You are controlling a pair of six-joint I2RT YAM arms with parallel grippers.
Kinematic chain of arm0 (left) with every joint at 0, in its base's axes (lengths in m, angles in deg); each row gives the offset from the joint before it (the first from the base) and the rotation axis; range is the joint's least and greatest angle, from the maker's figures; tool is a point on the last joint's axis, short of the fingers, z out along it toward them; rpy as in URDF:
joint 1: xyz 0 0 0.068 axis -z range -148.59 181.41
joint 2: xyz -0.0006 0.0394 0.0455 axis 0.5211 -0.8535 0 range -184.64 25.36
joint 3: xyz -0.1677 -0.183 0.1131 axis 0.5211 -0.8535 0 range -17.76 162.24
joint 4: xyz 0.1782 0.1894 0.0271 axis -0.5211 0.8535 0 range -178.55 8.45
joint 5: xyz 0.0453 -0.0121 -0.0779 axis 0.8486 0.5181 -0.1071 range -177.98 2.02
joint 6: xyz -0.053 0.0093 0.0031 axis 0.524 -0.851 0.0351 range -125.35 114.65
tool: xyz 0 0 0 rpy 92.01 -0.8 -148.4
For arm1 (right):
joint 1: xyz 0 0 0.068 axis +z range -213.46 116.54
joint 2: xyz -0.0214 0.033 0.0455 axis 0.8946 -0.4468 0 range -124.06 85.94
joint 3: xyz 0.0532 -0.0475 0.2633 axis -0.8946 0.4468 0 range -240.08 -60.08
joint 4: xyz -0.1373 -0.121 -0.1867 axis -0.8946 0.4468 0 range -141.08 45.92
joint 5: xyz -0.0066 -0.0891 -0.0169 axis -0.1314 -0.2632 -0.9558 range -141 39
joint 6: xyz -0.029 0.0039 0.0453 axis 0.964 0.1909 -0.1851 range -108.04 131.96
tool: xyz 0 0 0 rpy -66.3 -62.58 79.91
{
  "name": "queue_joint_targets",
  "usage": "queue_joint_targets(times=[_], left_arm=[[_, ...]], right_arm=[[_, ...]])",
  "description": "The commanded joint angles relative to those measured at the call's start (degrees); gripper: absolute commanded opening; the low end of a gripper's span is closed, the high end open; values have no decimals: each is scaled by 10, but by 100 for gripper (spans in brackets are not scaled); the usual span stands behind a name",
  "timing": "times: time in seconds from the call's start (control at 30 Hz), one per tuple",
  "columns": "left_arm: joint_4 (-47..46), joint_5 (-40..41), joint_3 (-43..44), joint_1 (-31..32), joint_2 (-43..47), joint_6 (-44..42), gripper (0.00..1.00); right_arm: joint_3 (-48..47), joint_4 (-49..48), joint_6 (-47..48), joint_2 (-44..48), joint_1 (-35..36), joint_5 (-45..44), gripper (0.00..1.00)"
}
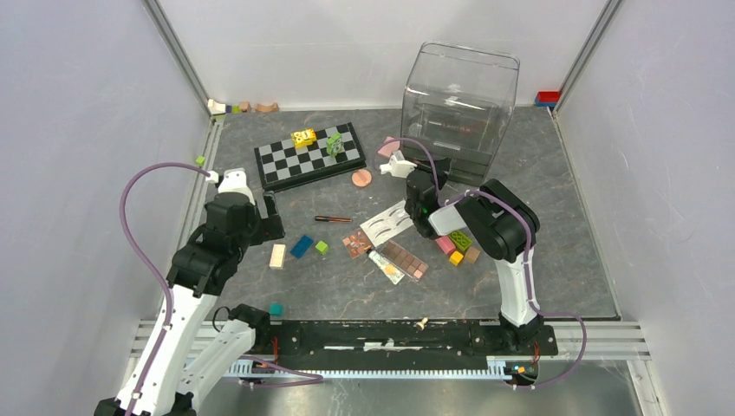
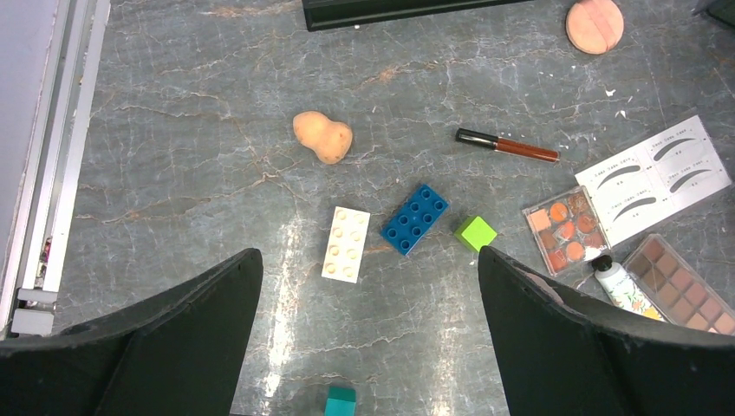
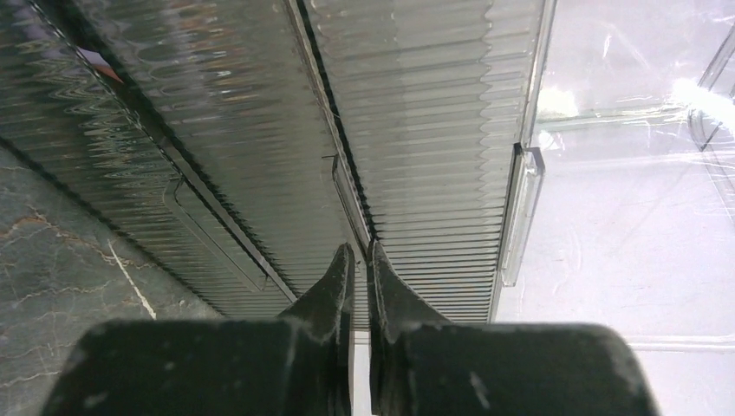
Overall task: Organize the makeup
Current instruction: Open the drawer in the storage box.
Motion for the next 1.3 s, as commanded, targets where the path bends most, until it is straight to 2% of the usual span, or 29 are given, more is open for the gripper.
queue_joint_targets(times=[0.0, 0.03, 0.63, 1.27], left_arm=[[-22, -11, 2, -4, -3, 3, 100], [-22, -11, 2, -4, -2, 3, 100], [-22, -14, 2, -4, -3, 4, 100], [-22, -14, 2, -4, 2, 4, 100]], right_arm=[[-4, -4, -23, -12, -9, 20, 2], [-3, -4, -24, -9, -8, 17, 0], [90, -33, -46, 55, 62, -37, 0], [158, -47, -68, 74, 136, -92, 0]])
